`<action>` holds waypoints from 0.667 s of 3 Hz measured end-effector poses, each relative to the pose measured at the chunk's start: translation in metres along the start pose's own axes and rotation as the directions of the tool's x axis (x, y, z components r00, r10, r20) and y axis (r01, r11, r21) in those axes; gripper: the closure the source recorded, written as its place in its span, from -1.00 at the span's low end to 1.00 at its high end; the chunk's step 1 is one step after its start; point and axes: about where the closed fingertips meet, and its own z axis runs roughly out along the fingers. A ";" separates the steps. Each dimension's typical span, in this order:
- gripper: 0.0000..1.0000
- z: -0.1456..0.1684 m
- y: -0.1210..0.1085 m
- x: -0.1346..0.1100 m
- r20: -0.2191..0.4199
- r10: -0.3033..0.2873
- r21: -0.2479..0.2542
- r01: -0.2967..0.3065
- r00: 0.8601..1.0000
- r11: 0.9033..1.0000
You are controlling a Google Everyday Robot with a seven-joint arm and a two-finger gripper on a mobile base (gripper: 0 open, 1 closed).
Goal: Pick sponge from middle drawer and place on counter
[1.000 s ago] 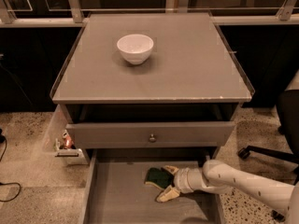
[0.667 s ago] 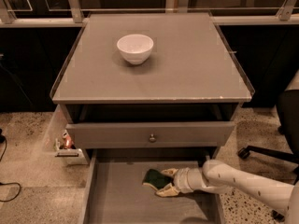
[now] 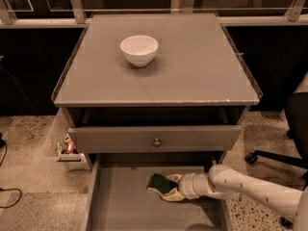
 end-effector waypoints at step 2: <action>1.00 -0.029 0.011 -0.010 0.002 0.004 -0.033 -0.004 1.000 0.999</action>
Offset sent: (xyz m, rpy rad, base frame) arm -0.0282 -0.0343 0.0683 0.0031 0.0225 0.0501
